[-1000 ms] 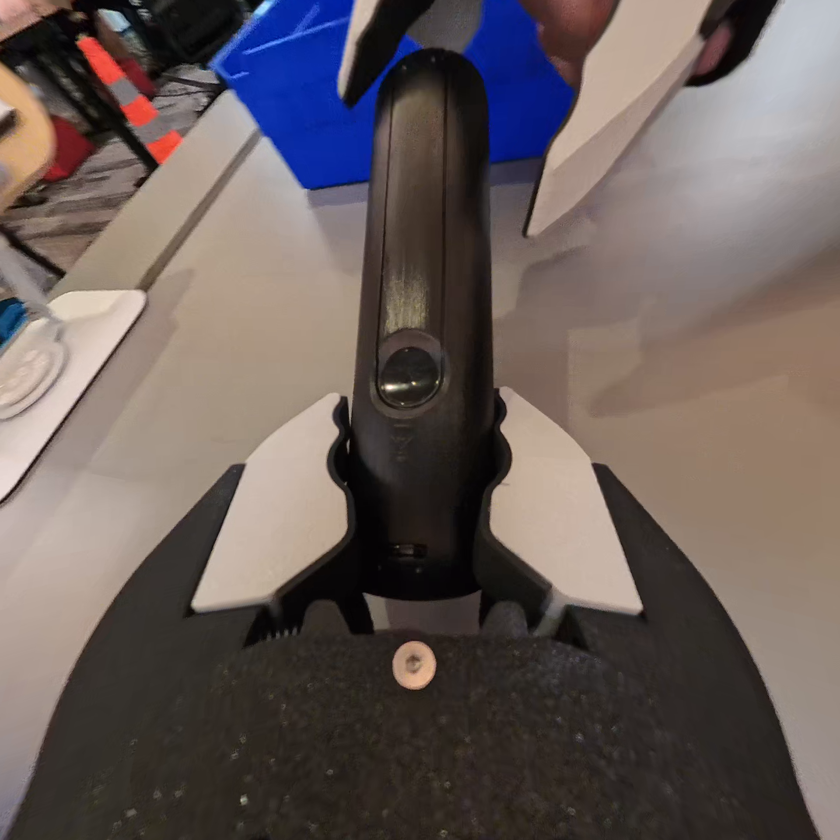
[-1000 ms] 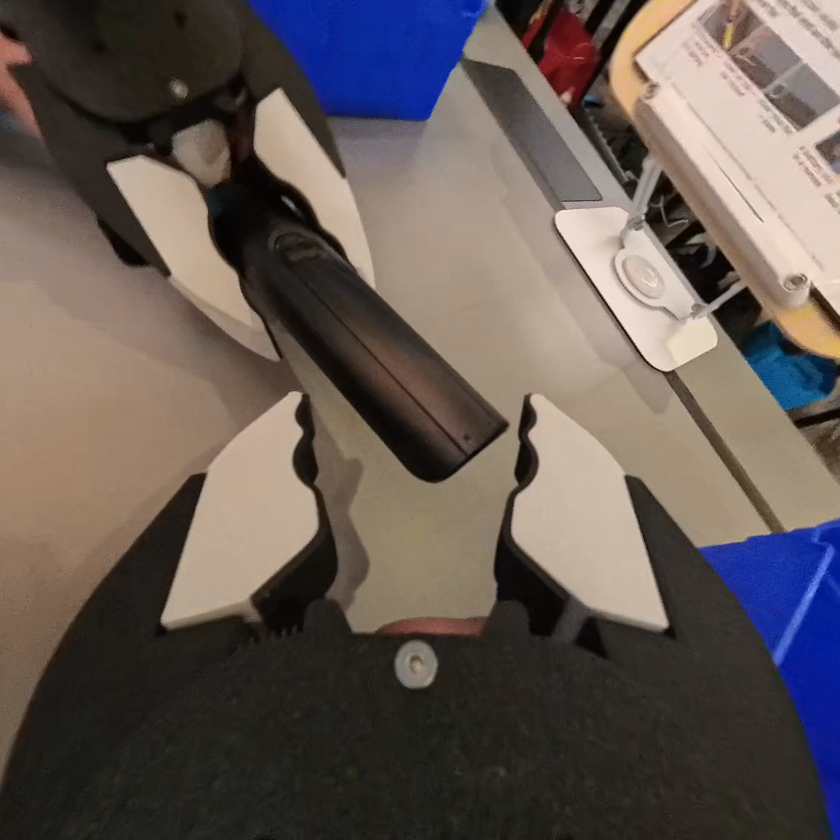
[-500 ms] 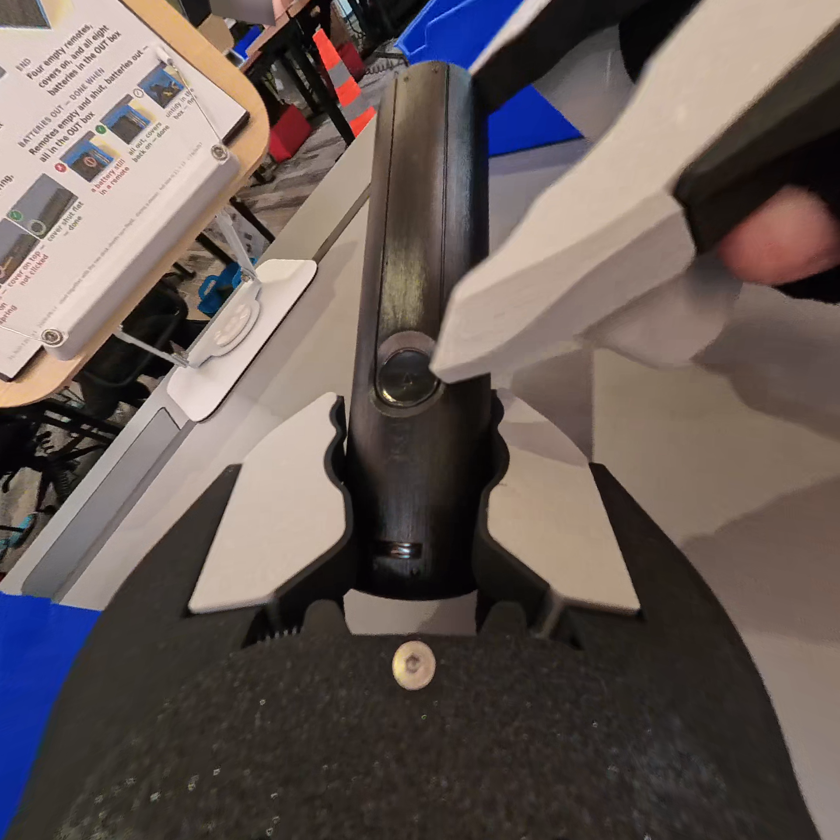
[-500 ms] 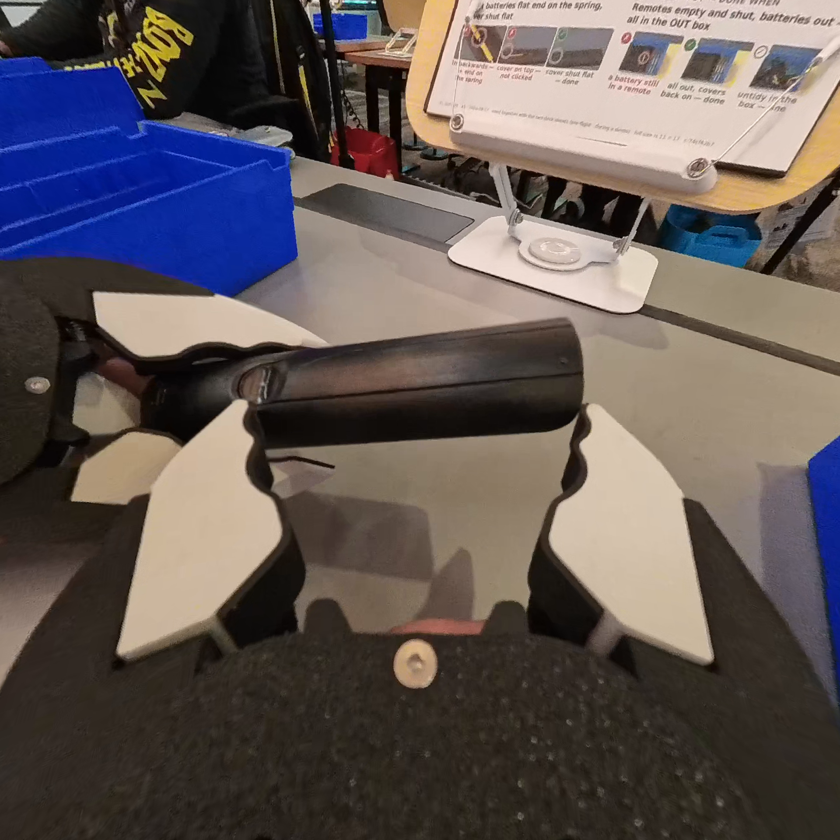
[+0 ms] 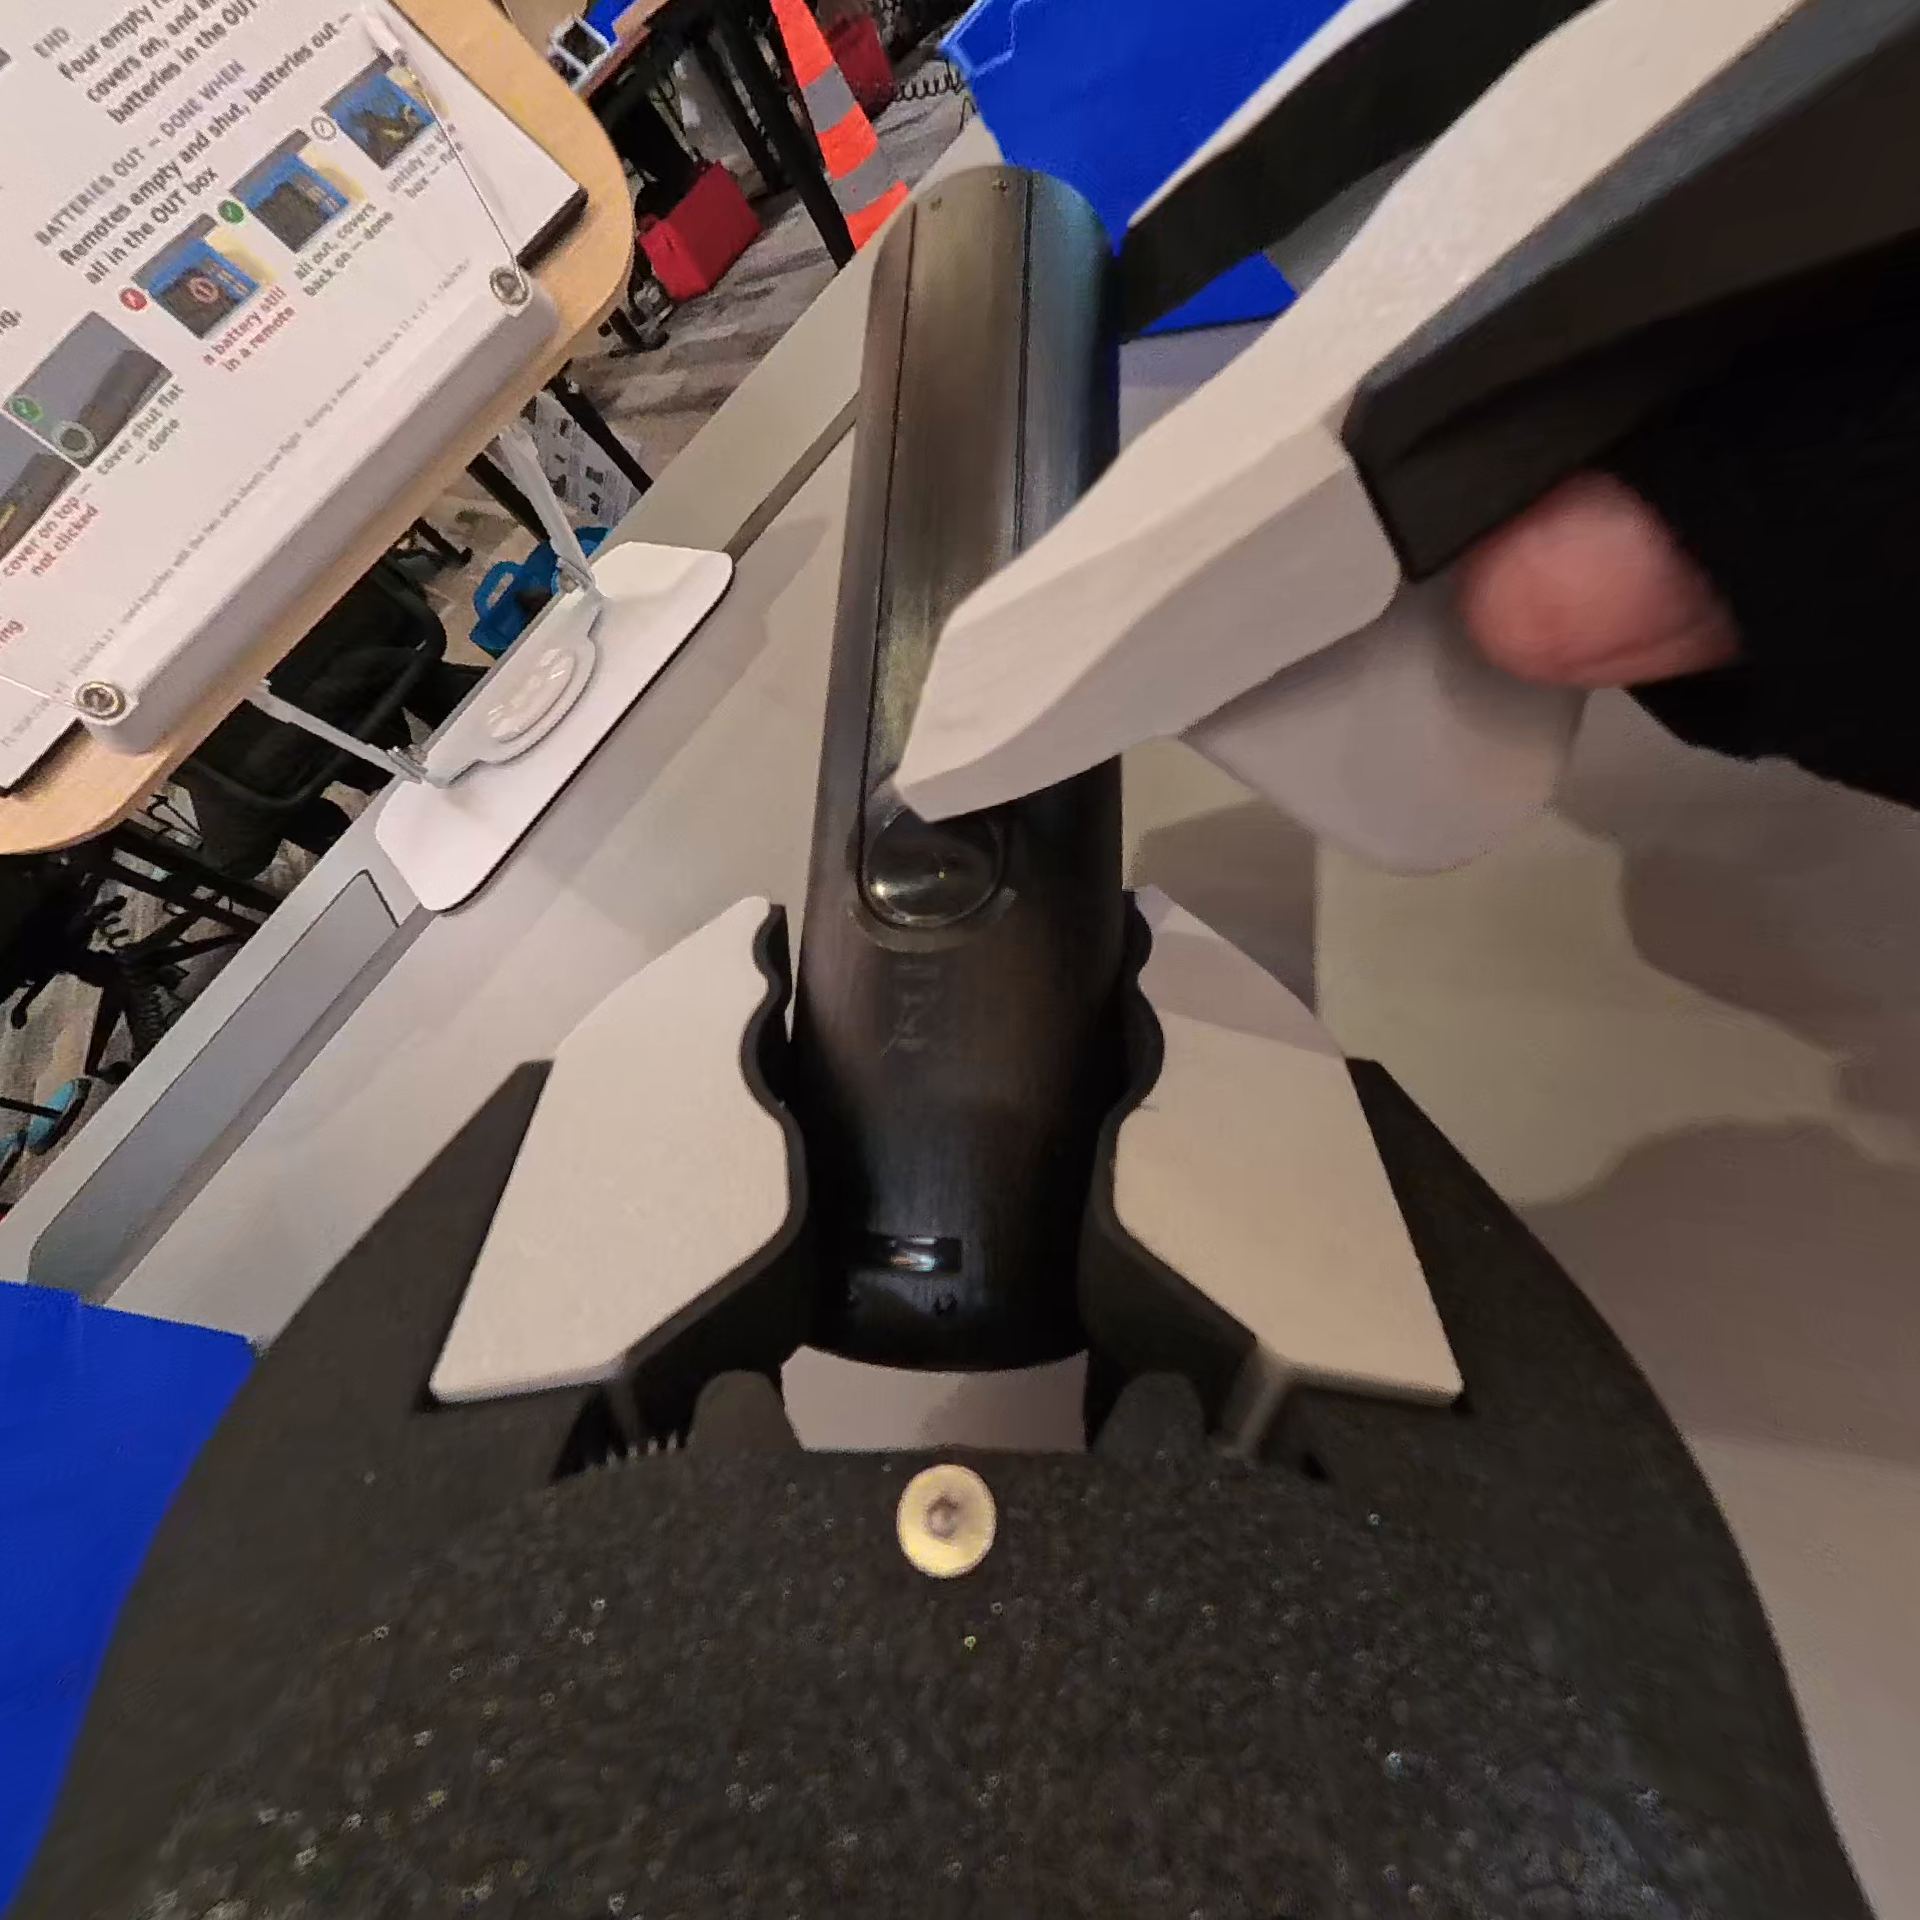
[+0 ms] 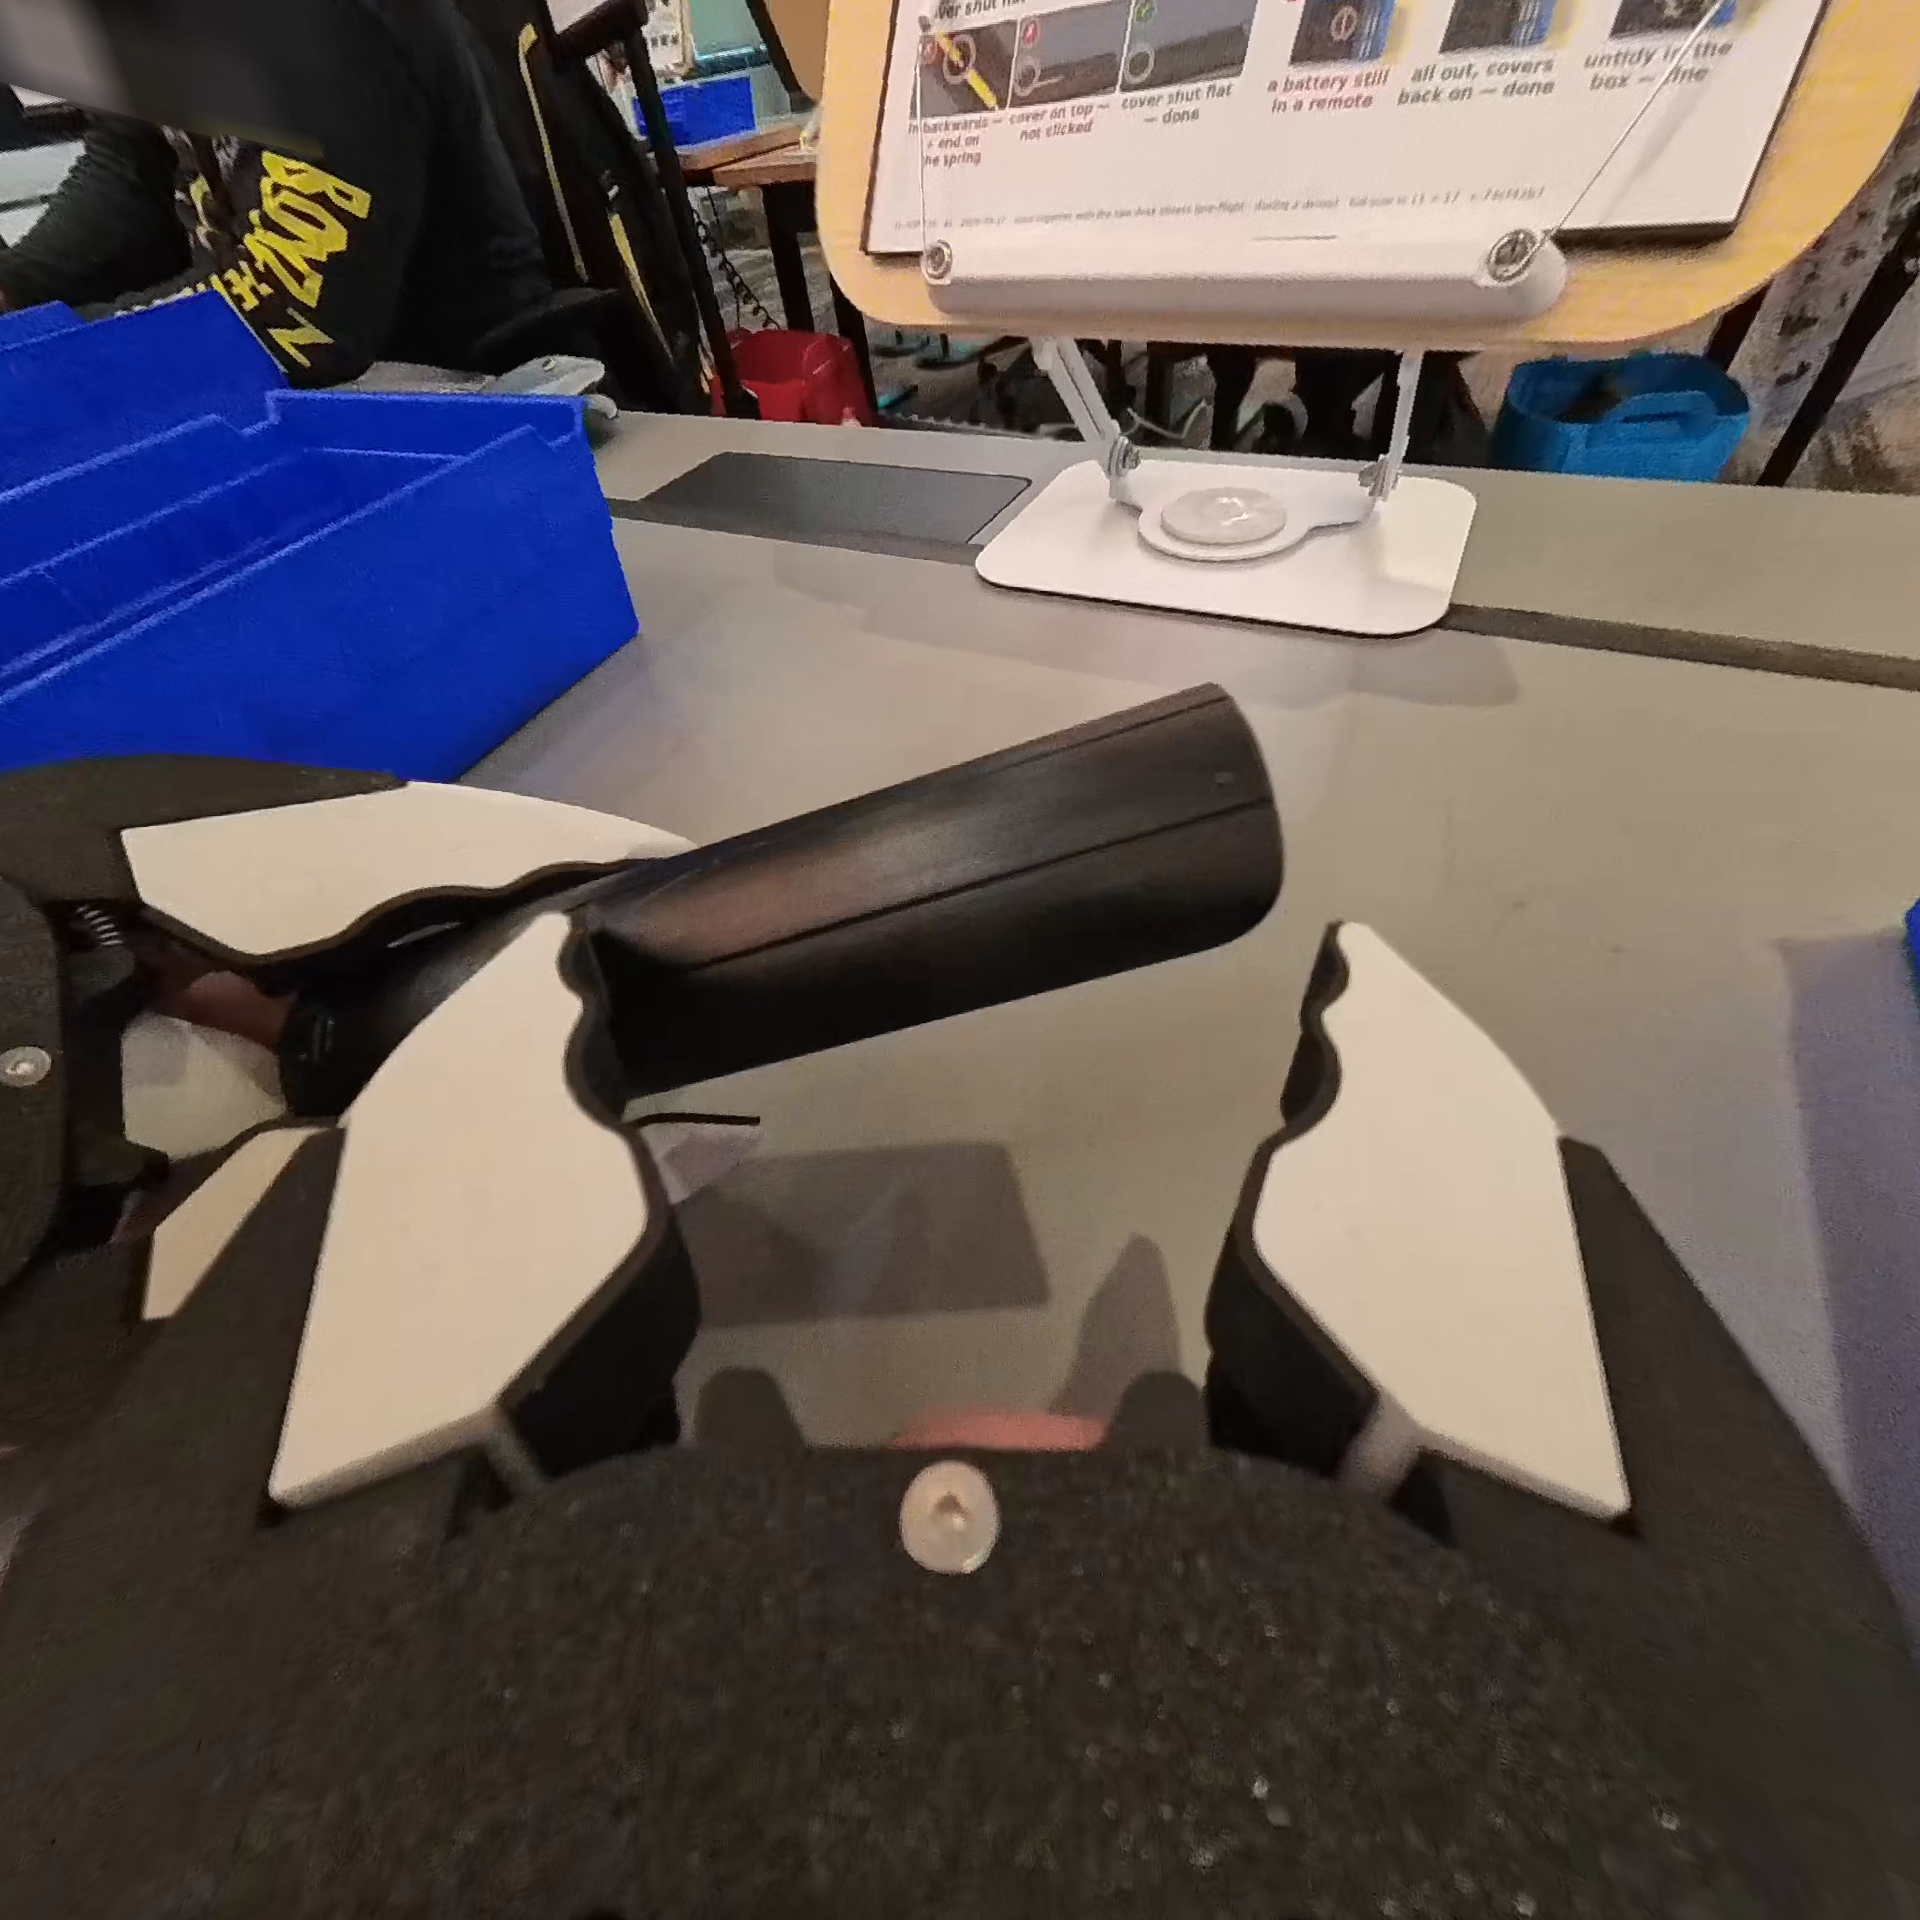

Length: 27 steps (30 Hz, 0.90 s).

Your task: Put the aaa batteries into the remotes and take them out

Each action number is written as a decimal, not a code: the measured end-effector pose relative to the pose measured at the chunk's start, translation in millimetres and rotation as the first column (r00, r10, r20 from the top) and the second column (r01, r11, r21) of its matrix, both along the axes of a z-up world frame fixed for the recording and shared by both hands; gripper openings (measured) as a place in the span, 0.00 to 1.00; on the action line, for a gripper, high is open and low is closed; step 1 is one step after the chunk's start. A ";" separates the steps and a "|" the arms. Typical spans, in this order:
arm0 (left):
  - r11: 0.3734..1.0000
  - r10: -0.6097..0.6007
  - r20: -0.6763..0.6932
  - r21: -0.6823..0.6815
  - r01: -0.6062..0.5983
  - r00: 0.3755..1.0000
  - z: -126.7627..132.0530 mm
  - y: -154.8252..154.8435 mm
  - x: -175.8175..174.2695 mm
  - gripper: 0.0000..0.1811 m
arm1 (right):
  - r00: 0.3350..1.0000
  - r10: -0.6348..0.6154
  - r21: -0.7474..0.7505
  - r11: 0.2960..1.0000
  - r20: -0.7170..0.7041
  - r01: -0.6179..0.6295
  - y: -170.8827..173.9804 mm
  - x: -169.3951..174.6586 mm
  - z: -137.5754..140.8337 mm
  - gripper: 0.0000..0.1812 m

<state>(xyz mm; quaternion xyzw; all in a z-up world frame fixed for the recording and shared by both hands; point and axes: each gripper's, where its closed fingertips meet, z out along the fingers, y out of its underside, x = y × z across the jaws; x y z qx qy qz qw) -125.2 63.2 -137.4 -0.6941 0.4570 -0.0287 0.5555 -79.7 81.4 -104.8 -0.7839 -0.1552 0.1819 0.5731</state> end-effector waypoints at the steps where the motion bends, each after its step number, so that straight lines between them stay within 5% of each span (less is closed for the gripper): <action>1: 1.000 0.014 -0.001 -0.002 -0.014 1.000 -0.7 1.8 -2.0 0.33 | 1.000 0.002 -0.027 1.000 -0.027 -0.002 -0.8 -1.5 -2.9 0.68; 7: 1.000 0.026 0.039 -0.012 -0.025 0.999 3.2 4.2 -4.5 0.33 | 0.932 0.075 -0.233 0.958 -0.354 -0.166 -16.0 -35.4 -23.1 0.60; 9: 1.000 0.018 0.041 0.001 -0.018 0.999 6.1 2.0 -2.7 0.33 | 0.916 0.114 -0.201 0.958 -0.385 -0.203 -13.4 -37.2 -15.6 0.51; 11: 1.000 0.015 0.035 -0.014 -0.015 0.999 2.7 1.5 -1.2 0.33 | 0.896 0.213 -0.155 0.944 -0.390 -0.292 -20.8 -45.6 -5.0 0.30; 15: 1.000 0.000 0.062 -0.023 0.001 0.998 4.6 -1.2 0.9 0.32 | 0.910 0.239 -0.111 0.950 -0.338 -0.291 -23.9 -45.7 -0.8 0.28; 27: 0.998 -0.008 -0.022 0.056 0.009 1.000 6.4 -8.0 7.3 0.27 | 0.846 0.249 -0.176 0.914 -0.471 -0.367 -30.9 -47.5 -3.3 0.19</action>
